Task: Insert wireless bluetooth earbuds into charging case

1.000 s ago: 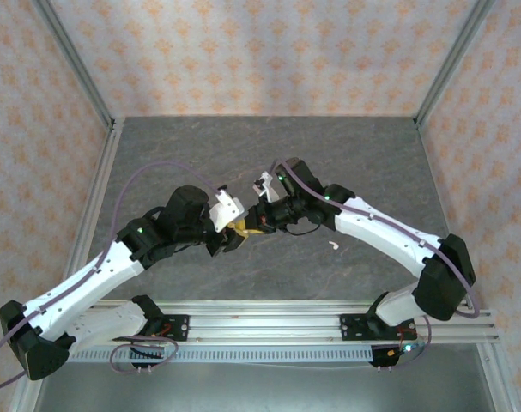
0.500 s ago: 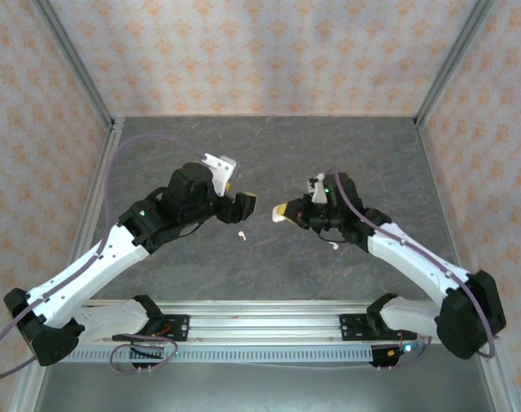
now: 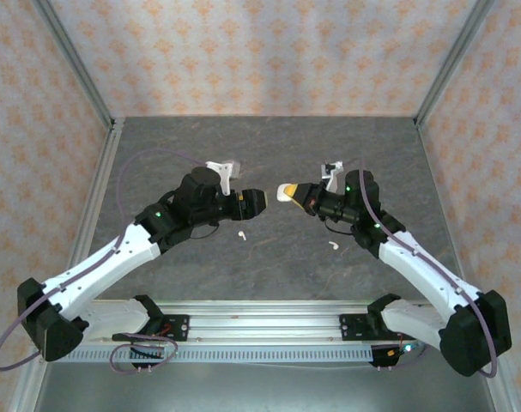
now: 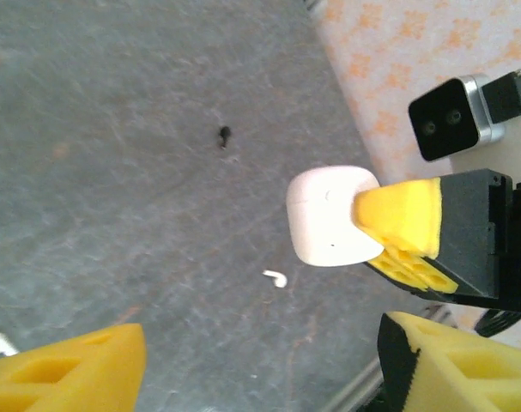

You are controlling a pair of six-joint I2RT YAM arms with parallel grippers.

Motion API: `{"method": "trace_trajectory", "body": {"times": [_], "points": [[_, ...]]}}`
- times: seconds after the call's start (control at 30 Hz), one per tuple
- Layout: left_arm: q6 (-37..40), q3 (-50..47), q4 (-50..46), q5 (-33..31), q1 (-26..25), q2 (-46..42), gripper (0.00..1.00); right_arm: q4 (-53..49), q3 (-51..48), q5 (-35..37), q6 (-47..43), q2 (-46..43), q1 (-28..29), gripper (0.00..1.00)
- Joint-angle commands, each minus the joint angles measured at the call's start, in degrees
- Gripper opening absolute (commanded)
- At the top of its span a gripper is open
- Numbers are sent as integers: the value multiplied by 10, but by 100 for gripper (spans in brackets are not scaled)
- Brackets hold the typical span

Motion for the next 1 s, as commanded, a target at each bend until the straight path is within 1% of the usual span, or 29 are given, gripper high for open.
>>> {"method": "trace_trajectory", "body": {"times": [0.0,0.03,0.1,0.2,0.27,0.33,0.4,0.67,0.97], "points": [[-94,-27,149,90,19,7,65,117,-10,-38,45,8,-1,0],[-109,-33,172,104,23,11,62,130,-10,-42,53,12,-1,0],[-138,-46,217,122,31,13,62,151,-6,-52,69,20,-2,0],[-196,-82,319,144,47,12,60,199,-4,-69,105,37,-3,0],[-217,-95,357,151,53,14,58,241,-4,-75,134,45,-2,0],[-221,-95,371,155,53,15,56,273,-4,-83,159,51,-3,0],[-226,-95,381,157,53,17,54,284,-1,-90,169,52,-3,0],[-260,-94,449,167,54,45,46,286,4,-105,181,37,-2,0],[-270,-85,461,177,52,55,25,285,8,-113,187,29,-2,0]]}}
